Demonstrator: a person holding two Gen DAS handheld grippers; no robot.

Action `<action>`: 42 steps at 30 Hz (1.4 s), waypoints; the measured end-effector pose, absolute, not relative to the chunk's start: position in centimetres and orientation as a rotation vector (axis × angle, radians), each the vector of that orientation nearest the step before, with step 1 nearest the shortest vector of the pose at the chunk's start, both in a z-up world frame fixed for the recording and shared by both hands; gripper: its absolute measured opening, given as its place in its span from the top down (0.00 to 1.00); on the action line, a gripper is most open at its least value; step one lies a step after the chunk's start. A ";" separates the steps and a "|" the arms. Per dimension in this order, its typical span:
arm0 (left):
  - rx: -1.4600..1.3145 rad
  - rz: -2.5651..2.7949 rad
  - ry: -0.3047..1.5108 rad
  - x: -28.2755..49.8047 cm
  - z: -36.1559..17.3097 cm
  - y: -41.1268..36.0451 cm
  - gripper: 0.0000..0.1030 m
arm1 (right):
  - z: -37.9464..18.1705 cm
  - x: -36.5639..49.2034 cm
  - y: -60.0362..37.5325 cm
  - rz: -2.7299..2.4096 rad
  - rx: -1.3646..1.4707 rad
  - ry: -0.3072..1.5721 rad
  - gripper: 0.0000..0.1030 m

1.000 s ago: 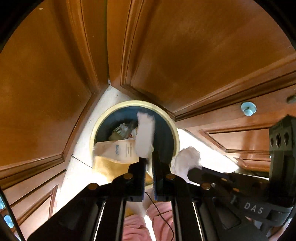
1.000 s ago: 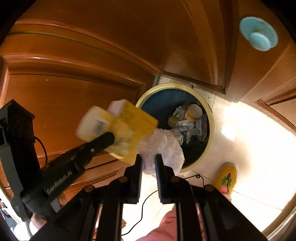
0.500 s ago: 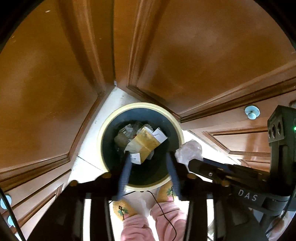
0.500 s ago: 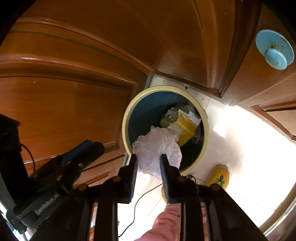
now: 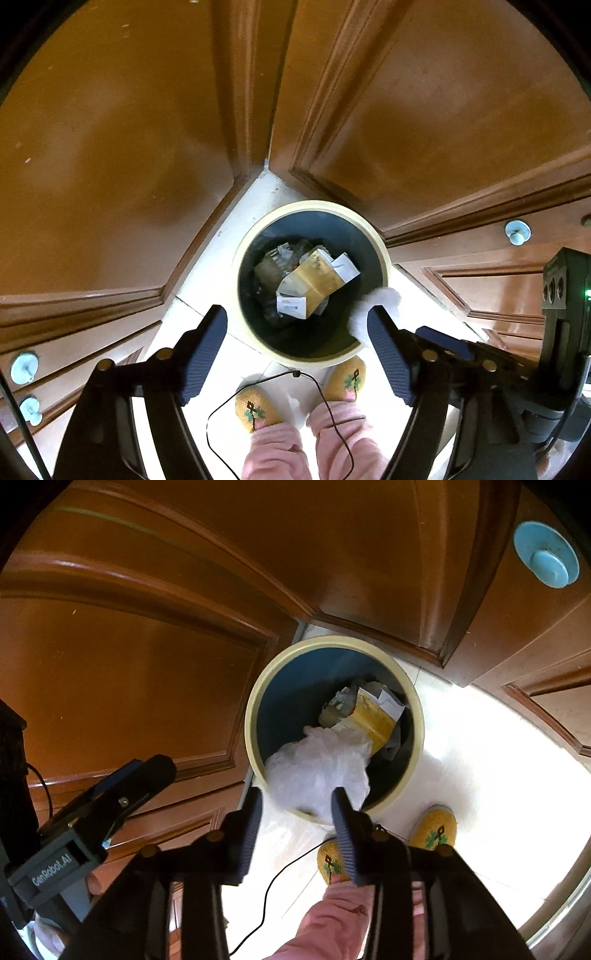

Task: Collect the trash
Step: 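Raise both tools back up to the counter trash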

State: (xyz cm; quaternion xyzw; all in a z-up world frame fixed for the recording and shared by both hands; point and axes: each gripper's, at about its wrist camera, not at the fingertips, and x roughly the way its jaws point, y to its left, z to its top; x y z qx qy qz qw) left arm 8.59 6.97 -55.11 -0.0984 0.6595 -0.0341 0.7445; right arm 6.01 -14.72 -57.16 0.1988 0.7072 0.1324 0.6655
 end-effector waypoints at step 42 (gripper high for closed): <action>-0.059 -0.432 0.911 3.3 -7.7 -3.1 0.05 | -12.7 -0.9 -23.6 0.093 0.413 1.135 0.54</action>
